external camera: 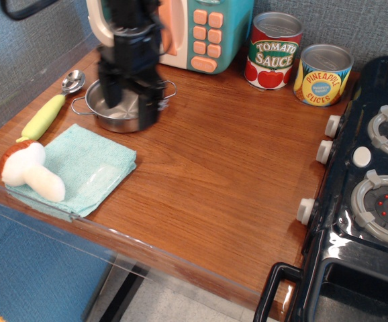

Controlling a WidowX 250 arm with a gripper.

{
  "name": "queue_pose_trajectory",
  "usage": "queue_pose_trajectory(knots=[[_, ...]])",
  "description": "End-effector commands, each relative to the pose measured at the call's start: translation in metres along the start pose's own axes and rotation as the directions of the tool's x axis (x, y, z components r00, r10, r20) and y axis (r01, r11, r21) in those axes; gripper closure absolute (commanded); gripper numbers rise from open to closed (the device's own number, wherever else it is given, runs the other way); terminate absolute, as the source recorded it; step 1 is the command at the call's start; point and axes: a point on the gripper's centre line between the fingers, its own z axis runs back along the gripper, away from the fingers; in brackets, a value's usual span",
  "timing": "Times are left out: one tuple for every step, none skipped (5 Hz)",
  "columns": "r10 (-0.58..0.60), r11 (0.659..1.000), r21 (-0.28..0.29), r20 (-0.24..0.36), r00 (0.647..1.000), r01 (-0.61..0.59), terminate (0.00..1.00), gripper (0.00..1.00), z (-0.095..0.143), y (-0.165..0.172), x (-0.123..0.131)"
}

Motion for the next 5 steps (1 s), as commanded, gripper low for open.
queue_pose_trajectory(knots=[[0.289,0.954,0.048,0.108,0.951,-0.296,0.00,0.00,0.031,0.076,-0.064],[0.388,0.916,0.072,0.089,0.917,-0.394,0.00,0.00,0.020,0.099,-0.089],[0.433,0.895,0.081,0.082,0.897,-0.439,0.00,0.00,0.009,0.110,-0.092],[0.451,0.887,0.083,0.051,0.891,-0.454,0.00,0.00,-0.003,0.111,-0.088],[0.463,0.881,0.089,0.047,0.885,-0.465,0.00,0.00,-0.014,0.112,-0.080]])
